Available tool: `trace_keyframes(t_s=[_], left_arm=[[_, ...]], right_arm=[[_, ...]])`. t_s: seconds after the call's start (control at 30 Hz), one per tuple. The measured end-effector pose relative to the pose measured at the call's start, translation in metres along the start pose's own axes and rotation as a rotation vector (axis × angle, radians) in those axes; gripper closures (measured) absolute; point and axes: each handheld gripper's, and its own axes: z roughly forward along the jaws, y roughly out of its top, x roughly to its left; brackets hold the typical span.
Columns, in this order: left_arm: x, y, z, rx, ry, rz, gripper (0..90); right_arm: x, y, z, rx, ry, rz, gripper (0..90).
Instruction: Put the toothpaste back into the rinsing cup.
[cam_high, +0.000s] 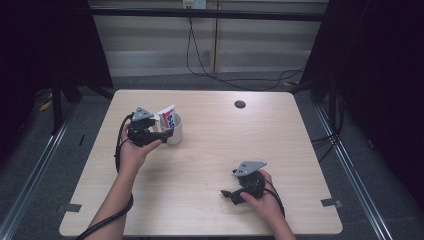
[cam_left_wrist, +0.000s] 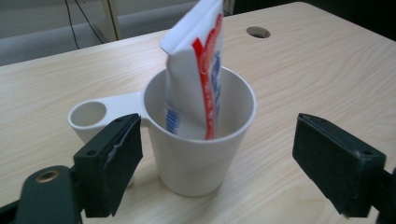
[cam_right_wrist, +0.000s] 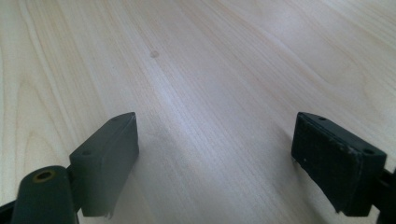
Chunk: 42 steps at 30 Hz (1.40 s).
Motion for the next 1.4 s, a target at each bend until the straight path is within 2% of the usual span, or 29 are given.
trace_keyframes(t_s=[0.03, 0.1, 0.23, 0.27, 0.33, 0.4, 0.6, 0.73, 0.9, 0.93, 1.0, 1.1, 1.17, 1.23, 1.4], left_arm=[[-0.001, -0.001, -0.002, 0.001, -0.003, 0.008, 15.7], [-0.003, -0.004, -0.004, -0.004, -0.017, -0.004, 15.5], [-0.006, -0.013, -0.006, 0.017, -0.032, 0.020, 15.4], [-0.007, -0.016, -0.006, 0.017, -0.038, 0.006, 15.4], [-0.007, -0.021, -0.008, 0.022, -0.037, 0.022, 15.4], [-0.007, -0.027, -0.009, 0.022, -0.044, 0.009, 15.4], [-0.008, -0.045, -0.009, 0.050, -0.037, 0.007, 15.4], [-0.010, -0.057, -0.009, 0.066, -0.048, 0.010, 15.4], [-0.014, -0.066, -0.009, 0.079, -0.054, 0.014, 15.5], [-0.014, -0.067, -0.010, 0.088, -0.055, 0.026, 15.5], [-0.017, -0.070, -0.010, 0.091, -0.063, 0.018, 15.5], [-0.019, -0.077, -0.010, 0.105, -0.062, 0.038, 15.6], [-0.020, -0.081, -0.010, 0.108, -0.070, 0.029, 15.6], [-0.020, -0.084, -0.010, 0.121, -0.058, 0.041, 15.7], [-0.021, -0.090, -0.010, 0.144, -0.066, 0.059, 15.8]], right_arm=[[0.000, 0.000, 0.000, 0.000, 0.000, 0.000, 14.5], [0.000, 0.000, 0.000, 0.000, 0.000, 0.000, 14.5], [0.000, 0.000, 0.000, 0.000, 0.000, 0.000, 14.5], [0.000, 0.000, 0.000, 0.000, 0.000, -0.001, 14.6], [0.000, 0.000, 0.000, 0.000, 0.000, -0.001, 14.5], [0.000, 0.000, 0.000, 0.000, 0.000, -0.001, 14.6], [0.000, 0.000, 0.000, 0.000, 0.000, 0.000, 14.5], [0.000, 0.000, 0.000, 0.000, 0.000, 0.000, 14.6], [0.000, 0.000, 0.000, 0.000, 0.000, -0.001, 14.6], [0.000, 0.000, 0.000, 0.000, 0.000, -0.001, 14.5], [0.000, 0.000, 0.000, 0.000, 0.001, -0.001, 14.6], [0.000, 0.000, 0.000, 0.000, 0.000, -0.001, 14.6], [0.000, 0.000, 0.000, 0.000, 0.000, -0.001, 14.6], [0.000, 0.000, 0.000, 0.000, 0.000, -0.001, 14.6], [0.000, 0.000, 0.000, 0.000, 0.000, 0.000, 14.6]])
